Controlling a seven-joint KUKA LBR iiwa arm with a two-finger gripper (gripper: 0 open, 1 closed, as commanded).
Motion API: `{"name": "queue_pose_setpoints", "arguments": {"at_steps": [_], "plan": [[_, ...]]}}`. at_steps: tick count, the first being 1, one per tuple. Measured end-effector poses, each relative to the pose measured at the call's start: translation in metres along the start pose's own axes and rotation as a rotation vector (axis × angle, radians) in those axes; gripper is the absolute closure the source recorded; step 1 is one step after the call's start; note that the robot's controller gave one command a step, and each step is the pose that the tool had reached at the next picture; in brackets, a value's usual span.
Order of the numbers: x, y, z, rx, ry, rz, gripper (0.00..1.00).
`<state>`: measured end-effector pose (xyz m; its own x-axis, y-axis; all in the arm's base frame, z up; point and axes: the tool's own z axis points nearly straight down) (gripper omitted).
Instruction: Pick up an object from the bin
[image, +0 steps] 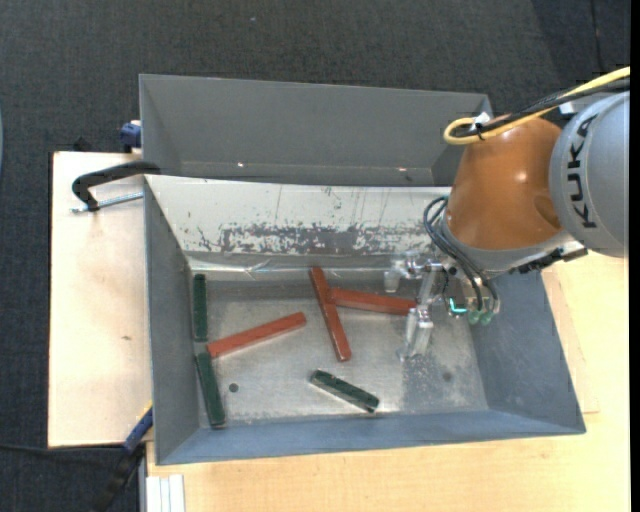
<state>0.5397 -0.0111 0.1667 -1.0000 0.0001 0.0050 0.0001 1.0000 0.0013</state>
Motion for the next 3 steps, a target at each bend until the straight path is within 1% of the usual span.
{"name": "queue_pose_setpoints", "arguments": {"at_steps": [1, 2, 3], "plan": [[-0.002, 0.0, -0.004, 0.0, -0.008, 0.0, 0.0], [-0.028, -0.021, 0.035, 0.0, -0.017, 0.001, 0.0], [-0.03, -0.009, 0.074, 0.002, -0.004, 0.108, 0.0]]}}
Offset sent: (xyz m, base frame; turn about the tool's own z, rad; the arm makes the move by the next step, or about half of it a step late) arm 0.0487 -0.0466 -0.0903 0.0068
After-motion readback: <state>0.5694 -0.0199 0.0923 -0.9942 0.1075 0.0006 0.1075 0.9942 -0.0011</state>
